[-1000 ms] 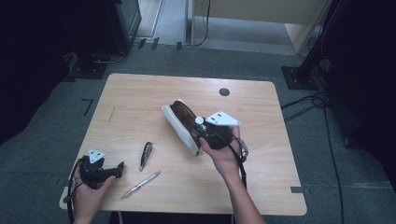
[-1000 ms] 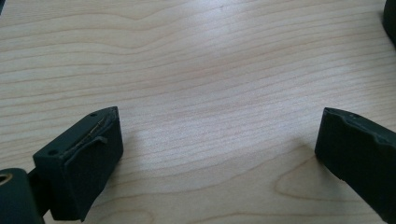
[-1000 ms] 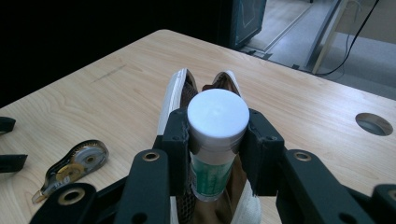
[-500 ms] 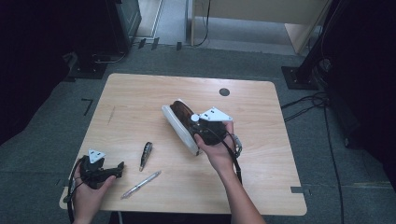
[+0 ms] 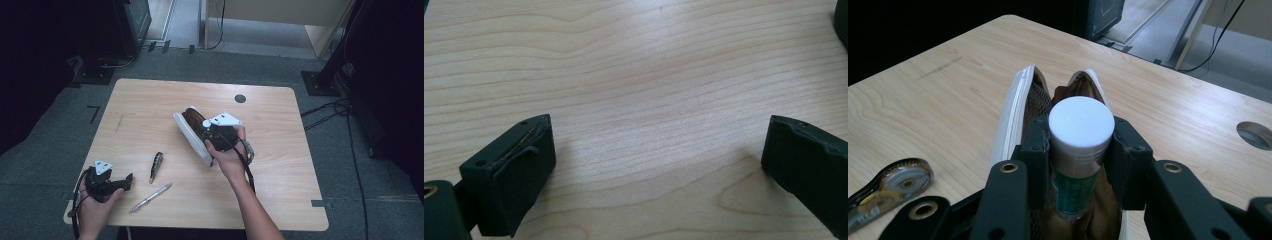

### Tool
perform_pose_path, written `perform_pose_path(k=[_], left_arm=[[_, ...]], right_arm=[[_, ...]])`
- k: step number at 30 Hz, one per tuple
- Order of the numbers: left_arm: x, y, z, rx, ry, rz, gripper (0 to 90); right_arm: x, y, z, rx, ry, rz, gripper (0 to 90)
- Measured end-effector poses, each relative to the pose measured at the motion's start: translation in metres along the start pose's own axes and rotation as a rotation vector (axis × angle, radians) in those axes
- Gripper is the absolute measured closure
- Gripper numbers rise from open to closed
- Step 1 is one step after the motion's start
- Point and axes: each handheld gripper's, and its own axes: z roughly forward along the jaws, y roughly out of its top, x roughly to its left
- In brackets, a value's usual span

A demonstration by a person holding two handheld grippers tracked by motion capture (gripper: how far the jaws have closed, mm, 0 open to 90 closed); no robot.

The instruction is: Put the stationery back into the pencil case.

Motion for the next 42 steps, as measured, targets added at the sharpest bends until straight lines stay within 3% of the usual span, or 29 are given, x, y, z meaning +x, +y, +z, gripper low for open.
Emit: perform_pose_path(k=[8,30,42], left_arm=[[0.000,0.000,0.000,0.000,-0.001,0.000,1.2],[0.000,0.000,0.000,-0.001,0.000,0.000,1.2],[0.000,0.000,0.000,-0.001,0.000,0.000,1.2]], right_arm=[[0.001,0.008,0.013,-0.007,0.028,0.002,65.5],[0.001,0.016,0.044,0.026,0.039,0.009,65.3],[-0.002,0.010,0.045,0.046,0.063,-0.004,64.6]])
